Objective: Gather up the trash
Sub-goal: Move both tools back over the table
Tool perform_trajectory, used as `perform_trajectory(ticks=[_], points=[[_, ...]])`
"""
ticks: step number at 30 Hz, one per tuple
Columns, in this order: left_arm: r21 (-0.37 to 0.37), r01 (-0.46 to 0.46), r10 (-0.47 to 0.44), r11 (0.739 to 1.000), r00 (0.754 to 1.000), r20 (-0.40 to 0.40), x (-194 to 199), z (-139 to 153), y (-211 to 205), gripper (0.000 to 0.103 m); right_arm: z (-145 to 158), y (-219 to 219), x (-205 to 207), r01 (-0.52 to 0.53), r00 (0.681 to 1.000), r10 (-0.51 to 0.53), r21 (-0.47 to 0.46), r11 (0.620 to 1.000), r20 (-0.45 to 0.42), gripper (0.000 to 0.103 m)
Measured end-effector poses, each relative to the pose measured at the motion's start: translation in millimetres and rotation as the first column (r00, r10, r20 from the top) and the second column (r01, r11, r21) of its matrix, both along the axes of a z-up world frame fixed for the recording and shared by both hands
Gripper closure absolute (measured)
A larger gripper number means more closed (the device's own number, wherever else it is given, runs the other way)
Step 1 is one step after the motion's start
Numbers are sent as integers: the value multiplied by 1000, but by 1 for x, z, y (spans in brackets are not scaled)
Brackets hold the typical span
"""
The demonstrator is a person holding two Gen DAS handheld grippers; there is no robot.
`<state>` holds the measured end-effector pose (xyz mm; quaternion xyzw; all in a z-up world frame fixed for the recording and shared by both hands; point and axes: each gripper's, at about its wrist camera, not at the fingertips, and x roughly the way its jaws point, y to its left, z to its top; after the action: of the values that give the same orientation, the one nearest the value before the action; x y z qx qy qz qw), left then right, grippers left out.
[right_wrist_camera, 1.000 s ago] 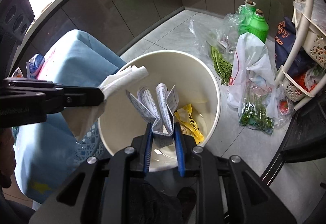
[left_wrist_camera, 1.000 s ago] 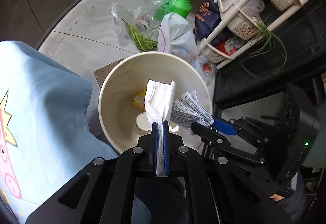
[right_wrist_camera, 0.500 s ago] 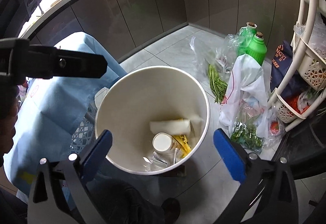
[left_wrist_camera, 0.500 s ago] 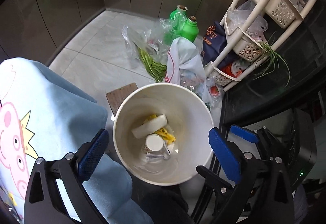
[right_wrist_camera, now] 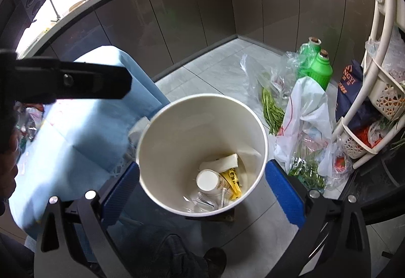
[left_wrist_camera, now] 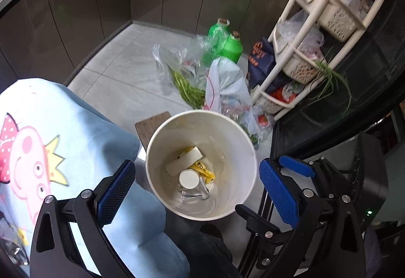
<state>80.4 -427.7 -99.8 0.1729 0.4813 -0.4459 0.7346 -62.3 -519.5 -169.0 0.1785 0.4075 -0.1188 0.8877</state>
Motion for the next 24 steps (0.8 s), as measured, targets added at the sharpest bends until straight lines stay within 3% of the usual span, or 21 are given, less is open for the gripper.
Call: perform_trajectory(ticks=[8, 12, 19, 24], points=[[-78, -75, 84, 994, 990, 116, -19, 57, 50, 9, 42, 26, -5, -47, 997, 49, -32, 998, 60, 3], [-112, -108, 122, 988, 985, 121, -24, 78, 80, 9, 60, 48, -1, -90, 993, 94, -57, 994, 76, 3], [-147, -210, 229, 967, 965, 125, -22, 96, 150, 9, 81, 96, 19, -199, 974, 207, -81, 977, 94, 3], [-128, -325, 340, 937, 932, 123, -13, 94, 208, 9, 89, 133, 40, -283, 953, 290, -81, 956, 89, 3]])
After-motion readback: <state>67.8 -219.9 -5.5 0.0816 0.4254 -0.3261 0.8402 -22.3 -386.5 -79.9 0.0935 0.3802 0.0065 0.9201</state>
